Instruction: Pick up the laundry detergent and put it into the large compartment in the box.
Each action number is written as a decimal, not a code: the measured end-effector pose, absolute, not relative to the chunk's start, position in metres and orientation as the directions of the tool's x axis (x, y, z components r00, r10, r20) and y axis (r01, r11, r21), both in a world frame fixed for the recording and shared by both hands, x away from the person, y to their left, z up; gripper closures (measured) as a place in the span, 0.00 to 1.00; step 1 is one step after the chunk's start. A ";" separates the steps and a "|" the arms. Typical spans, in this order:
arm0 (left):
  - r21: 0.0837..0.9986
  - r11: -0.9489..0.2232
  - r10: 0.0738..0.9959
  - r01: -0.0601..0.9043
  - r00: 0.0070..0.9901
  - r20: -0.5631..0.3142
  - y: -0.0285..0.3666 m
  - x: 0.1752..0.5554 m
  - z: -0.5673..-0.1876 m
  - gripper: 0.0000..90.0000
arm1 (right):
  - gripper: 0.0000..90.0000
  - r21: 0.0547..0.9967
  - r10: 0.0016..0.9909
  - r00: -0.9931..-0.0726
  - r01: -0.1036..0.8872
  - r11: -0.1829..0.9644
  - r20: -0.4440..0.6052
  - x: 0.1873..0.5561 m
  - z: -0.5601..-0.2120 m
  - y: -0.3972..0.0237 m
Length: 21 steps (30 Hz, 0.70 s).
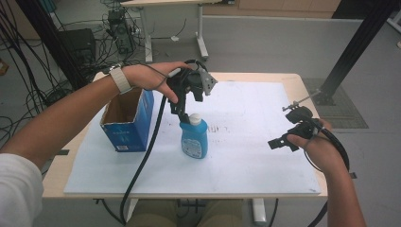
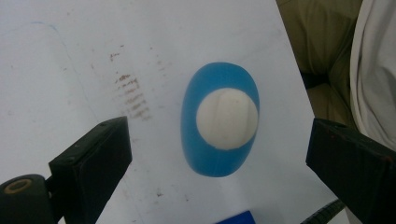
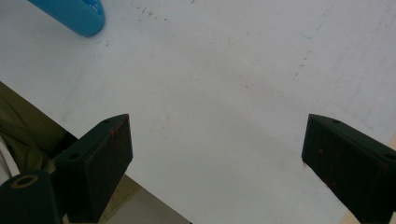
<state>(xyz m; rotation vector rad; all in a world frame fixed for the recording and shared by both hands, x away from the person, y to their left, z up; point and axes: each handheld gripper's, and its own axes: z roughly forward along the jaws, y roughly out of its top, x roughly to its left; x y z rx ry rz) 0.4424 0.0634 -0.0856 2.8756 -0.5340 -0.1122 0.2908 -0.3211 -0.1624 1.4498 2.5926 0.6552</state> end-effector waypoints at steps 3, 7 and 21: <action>0.217 -0.911 -0.367 -0.351 0.930 -0.033 0.062 0.441 -0.089 0.08 | 0.10 0.412 0.833 -0.539 0.791 0.452 0.122 0.291 -0.163 -0.321; 0.203 -0.912 -0.369 -0.356 0.929 -0.031 0.060 0.439 -0.093 0.08 | 0.10 0.414 0.833 -0.540 0.790 0.452 0.120 0.290 -0.163 -0.321; 0.173 -0.906 -0.396 -0.386 0.918 -0.021 0.051 0.430 -0.107 0.08 | 0.10 0.414 0.833 -0.540 0.790 0.453 0.120 0.290 -0.164 -0.322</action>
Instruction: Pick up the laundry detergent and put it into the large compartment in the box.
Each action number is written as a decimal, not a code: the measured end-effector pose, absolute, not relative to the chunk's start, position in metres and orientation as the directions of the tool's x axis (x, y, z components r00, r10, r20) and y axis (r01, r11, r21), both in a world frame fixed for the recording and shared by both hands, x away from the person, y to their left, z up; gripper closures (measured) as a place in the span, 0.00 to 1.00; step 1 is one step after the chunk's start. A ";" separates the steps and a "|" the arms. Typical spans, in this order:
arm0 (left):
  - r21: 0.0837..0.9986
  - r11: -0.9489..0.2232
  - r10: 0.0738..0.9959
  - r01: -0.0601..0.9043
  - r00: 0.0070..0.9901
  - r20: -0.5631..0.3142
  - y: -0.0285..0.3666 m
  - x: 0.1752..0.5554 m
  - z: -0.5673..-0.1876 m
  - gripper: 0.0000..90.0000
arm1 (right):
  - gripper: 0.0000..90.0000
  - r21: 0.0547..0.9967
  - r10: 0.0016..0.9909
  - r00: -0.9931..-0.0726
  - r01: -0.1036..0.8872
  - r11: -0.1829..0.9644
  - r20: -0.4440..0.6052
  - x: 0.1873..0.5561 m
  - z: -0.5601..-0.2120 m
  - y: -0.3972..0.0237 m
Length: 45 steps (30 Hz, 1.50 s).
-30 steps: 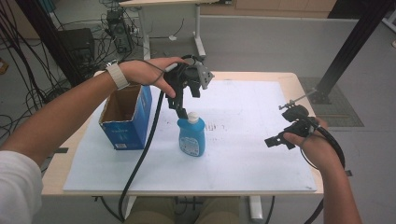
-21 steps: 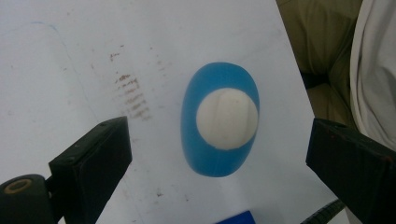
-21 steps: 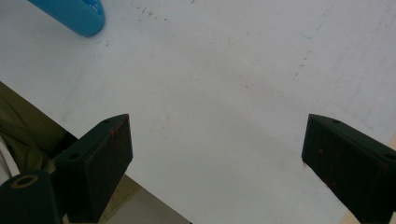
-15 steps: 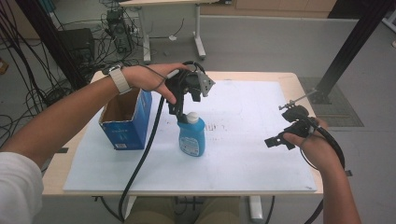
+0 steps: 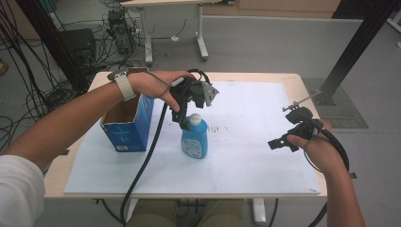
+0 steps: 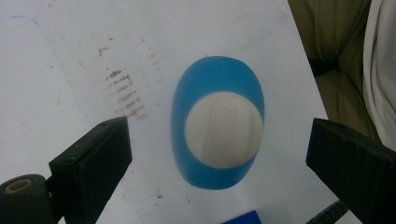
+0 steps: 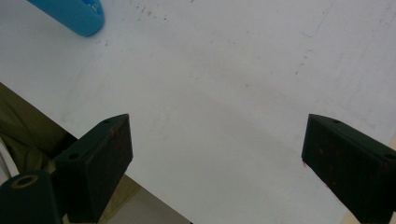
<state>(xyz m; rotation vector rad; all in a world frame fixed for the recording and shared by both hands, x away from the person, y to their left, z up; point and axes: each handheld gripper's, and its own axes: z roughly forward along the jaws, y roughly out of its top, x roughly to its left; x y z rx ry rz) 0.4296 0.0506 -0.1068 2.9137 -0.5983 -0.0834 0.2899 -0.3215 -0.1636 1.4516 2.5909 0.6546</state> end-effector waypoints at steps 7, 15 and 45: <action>0.178 -0.902 -0.401 -0.393 0.916 -0.013 0.051 0.428 -0.111 0.08 | 0.10 0.413 0.834 -0.537 0.792 0.449 0.123 0.290 -0.165 -0.322; 0.173 -0.900 -0.408 -0.400 0.913 -0.013 0.049 0.426 -0.115 0.08 | 0.10 0.412 0.835 -0.536 0.793 0.448 0.124 0.290 -0.165 -0.322; 0.180 -0.900 -0.406 -0.398 0.914 -0.010 0.050 0.428 -0.117 0.09 | 0.10 0.414 0.833 -0.539 0.791 0.451 0.123 0.291 -0.165 -0.322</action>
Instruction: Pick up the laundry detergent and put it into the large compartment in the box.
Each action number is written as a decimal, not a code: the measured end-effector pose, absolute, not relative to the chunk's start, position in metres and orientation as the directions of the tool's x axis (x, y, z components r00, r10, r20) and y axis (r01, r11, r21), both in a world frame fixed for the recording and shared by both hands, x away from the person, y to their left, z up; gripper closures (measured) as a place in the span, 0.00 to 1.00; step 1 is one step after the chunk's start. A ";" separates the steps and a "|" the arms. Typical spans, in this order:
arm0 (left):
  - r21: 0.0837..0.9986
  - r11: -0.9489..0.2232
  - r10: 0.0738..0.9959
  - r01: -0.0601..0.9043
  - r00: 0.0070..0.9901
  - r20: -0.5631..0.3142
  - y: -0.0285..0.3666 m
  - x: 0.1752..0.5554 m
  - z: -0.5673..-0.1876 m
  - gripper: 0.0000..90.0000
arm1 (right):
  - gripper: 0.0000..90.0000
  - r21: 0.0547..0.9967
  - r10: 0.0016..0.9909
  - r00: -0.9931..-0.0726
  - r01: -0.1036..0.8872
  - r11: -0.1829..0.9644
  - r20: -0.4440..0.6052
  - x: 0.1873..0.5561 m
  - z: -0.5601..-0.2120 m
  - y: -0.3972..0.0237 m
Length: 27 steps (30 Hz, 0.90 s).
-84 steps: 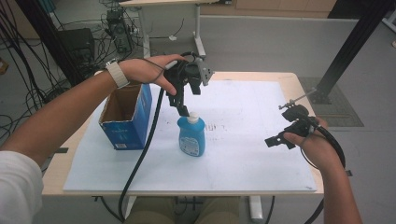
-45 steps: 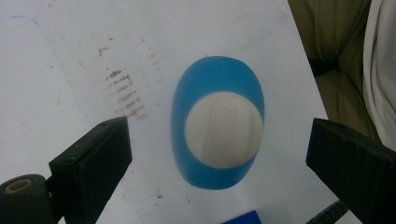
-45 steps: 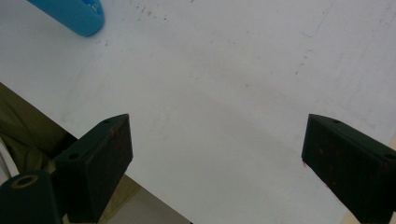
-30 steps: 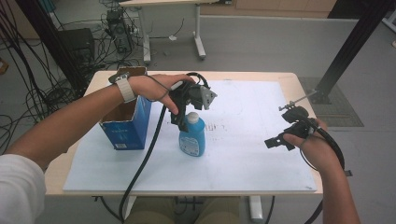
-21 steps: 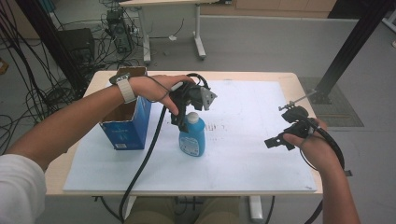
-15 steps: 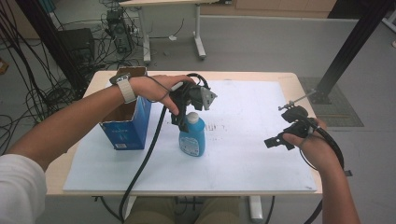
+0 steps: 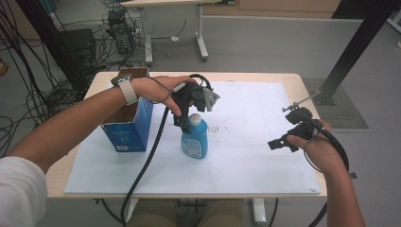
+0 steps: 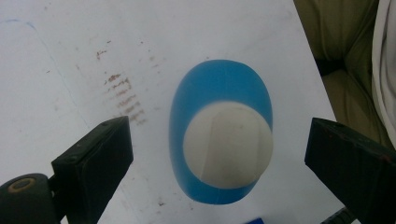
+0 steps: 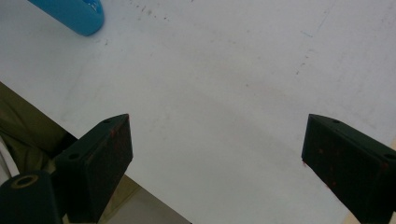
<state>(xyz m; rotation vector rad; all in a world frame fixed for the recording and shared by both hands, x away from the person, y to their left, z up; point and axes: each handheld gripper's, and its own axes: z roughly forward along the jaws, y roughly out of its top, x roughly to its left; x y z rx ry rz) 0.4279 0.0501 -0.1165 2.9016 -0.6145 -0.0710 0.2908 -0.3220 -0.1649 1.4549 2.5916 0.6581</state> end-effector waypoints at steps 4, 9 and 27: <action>0.178 -0.901 -0.404 -0.396 0.915 -0.010 0.051 0.428 -0.117 0.09 | 0.10 0.414 0.833 -0.539 0.791 0.450 0.124 0.291 -0.165 -0.322; 0.179 -0.901 -0.404 -0.396 0.915 -0.009 0.051 0.429 -0.116 0.09 | 0.10 0.415 0.833 -0.539 0.791 0.450 0.125 0.291 -0.165 -0.322; 0.189 -0.902 -0.395 -0.387 0.918 -0.006 0.055 0.429 -0.116 0.09 | 0.10 0.412 0.832 -0.540 0.792 0.451 0.127 0.293 -0.166 -0.322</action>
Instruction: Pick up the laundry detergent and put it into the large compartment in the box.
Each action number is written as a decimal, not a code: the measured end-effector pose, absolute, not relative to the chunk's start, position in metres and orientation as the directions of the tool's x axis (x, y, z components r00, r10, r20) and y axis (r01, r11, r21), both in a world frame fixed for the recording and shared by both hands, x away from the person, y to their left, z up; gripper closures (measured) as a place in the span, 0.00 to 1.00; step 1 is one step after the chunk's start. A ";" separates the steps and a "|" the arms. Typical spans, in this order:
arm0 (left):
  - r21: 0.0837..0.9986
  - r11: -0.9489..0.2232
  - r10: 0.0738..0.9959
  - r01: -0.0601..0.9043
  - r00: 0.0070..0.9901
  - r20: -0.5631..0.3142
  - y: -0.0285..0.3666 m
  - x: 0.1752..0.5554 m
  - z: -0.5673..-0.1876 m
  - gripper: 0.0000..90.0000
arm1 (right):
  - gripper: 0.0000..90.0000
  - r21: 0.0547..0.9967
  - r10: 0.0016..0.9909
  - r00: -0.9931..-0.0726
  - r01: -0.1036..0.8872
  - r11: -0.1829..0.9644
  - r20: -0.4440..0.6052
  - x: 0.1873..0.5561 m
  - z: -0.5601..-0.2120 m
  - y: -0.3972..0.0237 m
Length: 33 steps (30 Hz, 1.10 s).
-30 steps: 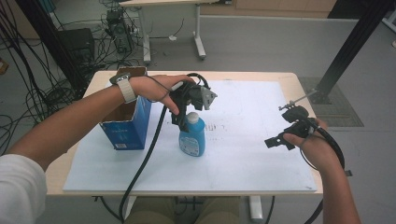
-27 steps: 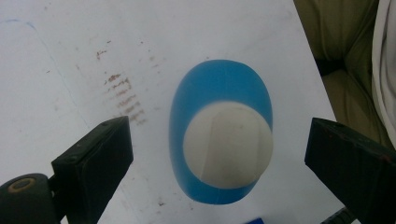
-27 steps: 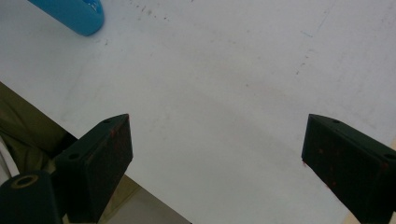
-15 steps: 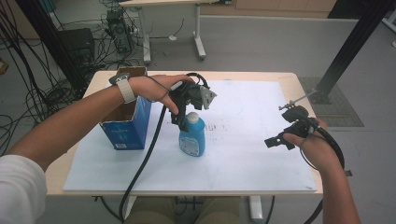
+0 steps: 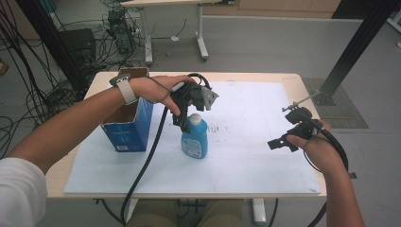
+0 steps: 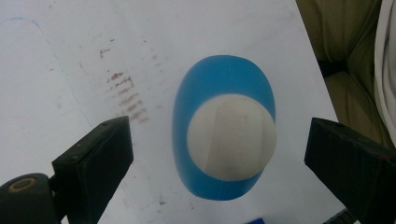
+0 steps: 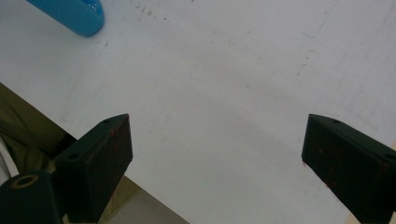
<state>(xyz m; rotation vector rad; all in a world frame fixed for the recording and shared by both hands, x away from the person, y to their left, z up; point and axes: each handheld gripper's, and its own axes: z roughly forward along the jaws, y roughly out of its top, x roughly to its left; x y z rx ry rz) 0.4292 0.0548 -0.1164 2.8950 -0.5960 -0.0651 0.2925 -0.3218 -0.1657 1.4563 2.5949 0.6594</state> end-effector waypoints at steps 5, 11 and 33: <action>0.193 -0.903 -0.393 -0.385 0.919 -0.005 0.056 0.430 -0.117 0.09 | 0.10 0.410 0.834 -0.537 0.794 0.448 0.128 0.293 -0.166 -0.322; 0.194 -0.902 -0.394 -0.386 0.919 -0.003 0.057 0.430 -0.116 0.09 | 0.10 0.412 0.833 -0.539 0.792 0.450 0.127 0.293 -0.166 -0.322; 0.200 -0.903 -0.389 -0.381 0.921 -0.005 0.057 0.431 -0.118 0.09 | 0.10 0.411 0.833 -0.538 0.793 0.449 0.129 0.293 -0.167 -0.322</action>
